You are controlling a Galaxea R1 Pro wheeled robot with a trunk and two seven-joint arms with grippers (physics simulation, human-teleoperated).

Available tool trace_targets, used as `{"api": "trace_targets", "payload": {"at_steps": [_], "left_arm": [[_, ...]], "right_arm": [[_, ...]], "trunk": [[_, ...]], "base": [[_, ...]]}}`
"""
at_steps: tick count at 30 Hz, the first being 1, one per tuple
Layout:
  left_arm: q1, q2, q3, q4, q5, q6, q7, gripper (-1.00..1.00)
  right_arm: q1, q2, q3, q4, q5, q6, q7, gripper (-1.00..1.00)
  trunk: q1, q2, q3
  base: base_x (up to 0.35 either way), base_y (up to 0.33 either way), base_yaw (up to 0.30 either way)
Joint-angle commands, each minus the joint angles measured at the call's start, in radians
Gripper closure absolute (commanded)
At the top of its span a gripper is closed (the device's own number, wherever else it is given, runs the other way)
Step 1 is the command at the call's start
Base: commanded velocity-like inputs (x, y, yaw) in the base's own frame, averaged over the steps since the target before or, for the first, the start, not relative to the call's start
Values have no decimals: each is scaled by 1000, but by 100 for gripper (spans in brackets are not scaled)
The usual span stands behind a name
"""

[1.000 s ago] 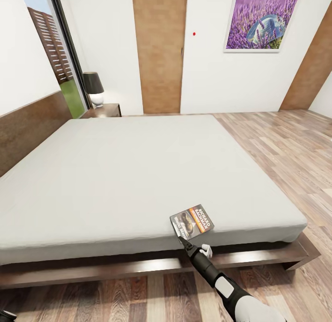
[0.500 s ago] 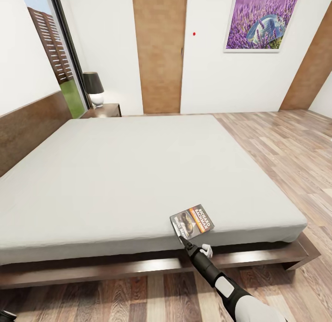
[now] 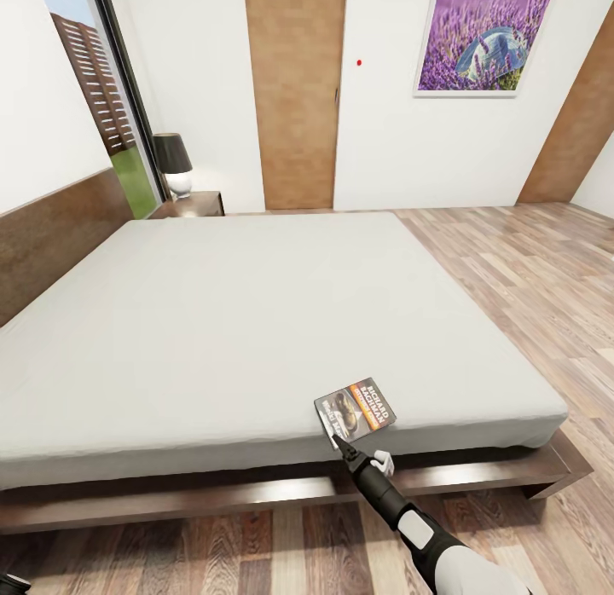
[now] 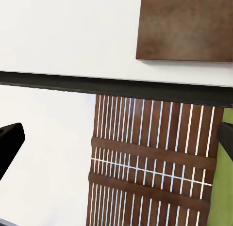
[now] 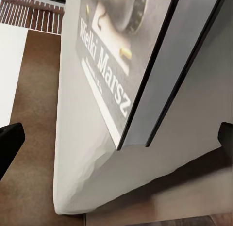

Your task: In the bedroom, move the book from the bed onto either nightstand, and place the two sandals side by side next to the bed.

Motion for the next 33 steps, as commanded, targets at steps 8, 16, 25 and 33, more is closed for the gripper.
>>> {"api": "trace_targets", "payload": {"at_steps": [8, 16, 25, 33], "left_arm": [[-1, 2, -8, -1, 10, 11, 7, -100], [-1, 2, -9, -1, 10, 11, 7, -100], [-1, 3, -9, -1, 10, 11, 6, -100], [-1, 2, -9, -1, 10, 11, 5, -100]], "right_arm": [[-1, -1, -8, -4, 4, 9, 4, -100], [-4, -1, -8, -4, 5, 9, 4, -100], [-8, -1, -8, -5, 4, 9, 4, -100], [-9, -3, -8, -5, 5, 9, 4, -100]], "trunk": [[0, 0, -1], [0, 0, -1], [0, 0, -1], [0, 0, -1]], "base": [[0, 0, 0], [0, 0, 0], [0, 0, 0], [0, 0, 0]]}}
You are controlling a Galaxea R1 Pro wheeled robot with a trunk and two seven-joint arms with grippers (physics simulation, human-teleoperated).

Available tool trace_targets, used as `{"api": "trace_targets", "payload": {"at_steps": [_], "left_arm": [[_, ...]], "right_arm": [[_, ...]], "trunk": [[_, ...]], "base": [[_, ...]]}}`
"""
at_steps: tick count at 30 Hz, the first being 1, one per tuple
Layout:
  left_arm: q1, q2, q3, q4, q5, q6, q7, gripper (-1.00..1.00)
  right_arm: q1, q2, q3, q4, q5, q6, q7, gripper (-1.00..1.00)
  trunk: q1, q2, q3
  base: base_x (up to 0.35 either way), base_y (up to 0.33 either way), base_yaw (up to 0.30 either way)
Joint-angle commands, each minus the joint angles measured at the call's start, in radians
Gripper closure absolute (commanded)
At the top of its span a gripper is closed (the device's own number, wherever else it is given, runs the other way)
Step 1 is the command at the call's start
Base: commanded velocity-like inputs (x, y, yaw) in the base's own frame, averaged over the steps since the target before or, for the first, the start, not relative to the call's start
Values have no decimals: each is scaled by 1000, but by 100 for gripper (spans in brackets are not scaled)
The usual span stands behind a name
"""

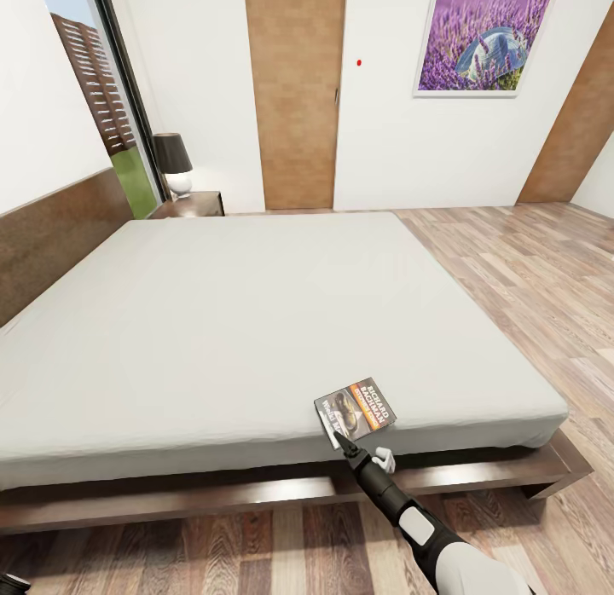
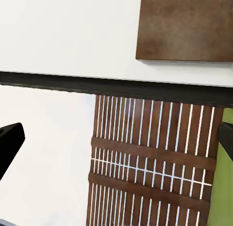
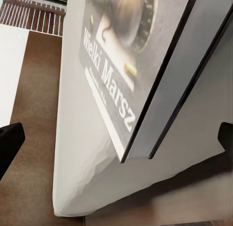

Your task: In the bedroom, move the book from the bed onto either nightstand, and place the two sandals side by side next to the bed.

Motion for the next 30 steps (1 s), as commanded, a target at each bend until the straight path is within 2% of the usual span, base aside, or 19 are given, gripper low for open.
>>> {"api": "trace_targets", "payload": {"at_steps": [1, 30], "left_arm": [[-1, 1, -8, -1, 10, 11, 7, -100], [-1, 1, -8, -2, 10, 11, 6, -100]], "right_arm": [[0, 1, -8, -3, 6, 9, 4, -100], [-1, 0, -8, -3, 6, 9, 4, -100]], "trunk": [[0, 0, -1], [0, 0, -1]], "base": [[0, 0, 0], [0, 24, 0]]}}
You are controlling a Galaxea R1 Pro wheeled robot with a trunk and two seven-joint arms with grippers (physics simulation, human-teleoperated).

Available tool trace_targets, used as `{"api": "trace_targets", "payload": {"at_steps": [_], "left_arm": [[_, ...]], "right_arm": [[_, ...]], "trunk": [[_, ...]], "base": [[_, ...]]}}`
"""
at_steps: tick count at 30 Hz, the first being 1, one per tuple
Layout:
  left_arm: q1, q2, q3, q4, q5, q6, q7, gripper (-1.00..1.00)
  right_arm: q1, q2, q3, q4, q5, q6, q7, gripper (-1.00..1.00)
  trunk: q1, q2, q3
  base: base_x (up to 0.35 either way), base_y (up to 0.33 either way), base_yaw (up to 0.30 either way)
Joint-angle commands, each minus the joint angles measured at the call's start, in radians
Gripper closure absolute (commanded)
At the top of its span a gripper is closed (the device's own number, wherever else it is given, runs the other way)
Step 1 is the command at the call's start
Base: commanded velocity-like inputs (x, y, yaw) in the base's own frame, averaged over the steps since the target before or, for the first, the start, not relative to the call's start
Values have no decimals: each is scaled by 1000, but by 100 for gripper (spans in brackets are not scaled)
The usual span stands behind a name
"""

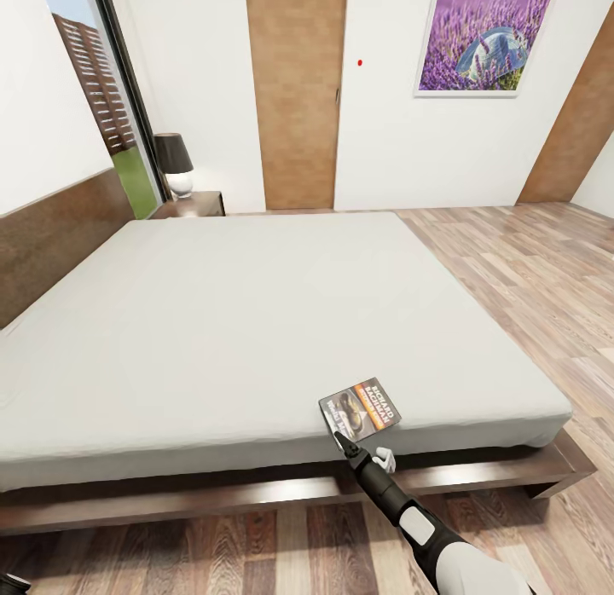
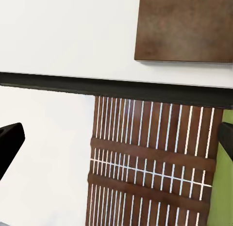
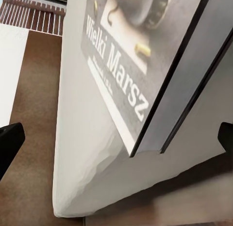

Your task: In the bedroom, move the book from the bed onto either nightstand, and place the two sandals side by side next to the bed.

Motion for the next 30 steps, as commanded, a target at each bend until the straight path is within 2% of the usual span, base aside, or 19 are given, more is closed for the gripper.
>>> {"api": "trace_targets", "payload": {"at_steps": [1, 30], "left_arm": [[-1, 1, -8, -1, 10, 11, 7, -100], [-1, 1, -8, 0, 11, 12, 3, -100]], "right_arm": [[0, 1, -8, -3, 6, 9, 4, -100], [-5, -1, -10, -8, 4, 8, 2, -100]], "trunk": [[0, 0, -1], [0, 0, -1]], "base": [[0, 7, 0], [0, 1, 0]]}}
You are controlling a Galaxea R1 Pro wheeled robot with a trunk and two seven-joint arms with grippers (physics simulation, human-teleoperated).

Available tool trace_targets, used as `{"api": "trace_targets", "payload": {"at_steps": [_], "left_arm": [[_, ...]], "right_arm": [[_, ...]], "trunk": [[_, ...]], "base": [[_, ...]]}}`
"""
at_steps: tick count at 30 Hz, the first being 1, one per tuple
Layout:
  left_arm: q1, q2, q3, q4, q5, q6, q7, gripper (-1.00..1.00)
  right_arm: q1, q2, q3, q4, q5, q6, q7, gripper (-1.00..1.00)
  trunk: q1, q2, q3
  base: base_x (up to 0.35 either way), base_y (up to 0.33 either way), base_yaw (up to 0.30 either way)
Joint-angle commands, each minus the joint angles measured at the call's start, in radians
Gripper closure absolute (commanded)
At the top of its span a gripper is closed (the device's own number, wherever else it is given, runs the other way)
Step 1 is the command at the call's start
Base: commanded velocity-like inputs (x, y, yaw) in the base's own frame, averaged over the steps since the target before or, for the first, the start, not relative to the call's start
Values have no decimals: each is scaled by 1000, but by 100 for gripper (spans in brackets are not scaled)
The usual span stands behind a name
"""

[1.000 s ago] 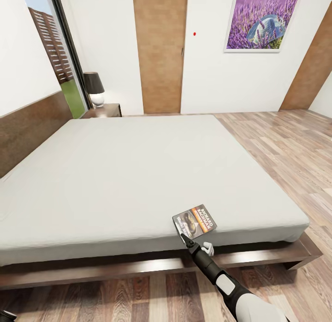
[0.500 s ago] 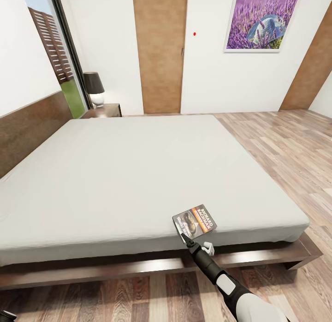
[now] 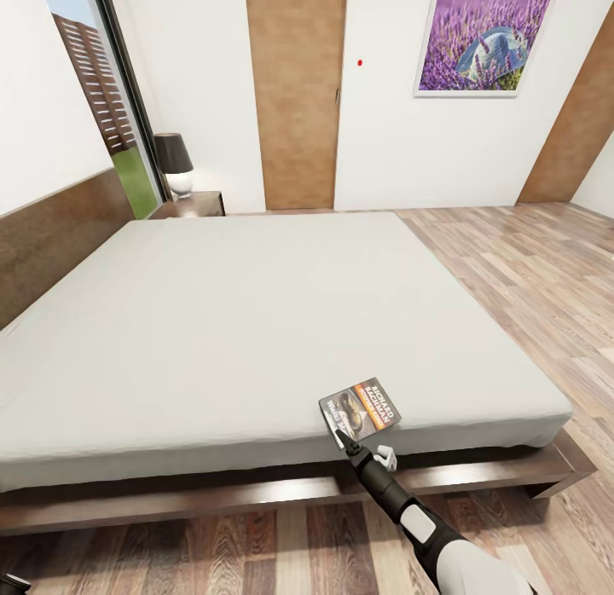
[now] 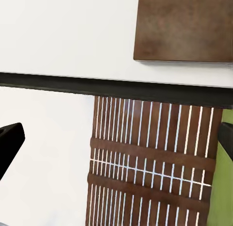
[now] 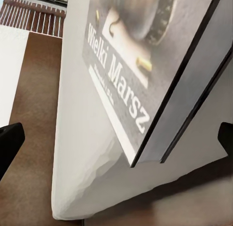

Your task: In the bedroom, move the book from the bed onto either nightstand, and place the two sandals side by side next to the bed.

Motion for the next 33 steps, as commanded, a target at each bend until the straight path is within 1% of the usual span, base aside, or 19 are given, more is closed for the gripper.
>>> {"api": "trace_targets", "payload": {"at_steps": [1, 33], "left_arm": [[-1, 1, -8, -1, 10, 11, 6, -100], [-1, 3, -8, -1, 10, 11, 4, -100]], "right_arm": [[-1, 1, -9, -3, 6, 9, 4, -100], [-3, 0, -10, -3, 6, 9, 4, -100]], "trunk": [[0, 0, -1], [0, 0, -1]], "base": [[0, 0, 0], [0, 0, 0]]}}
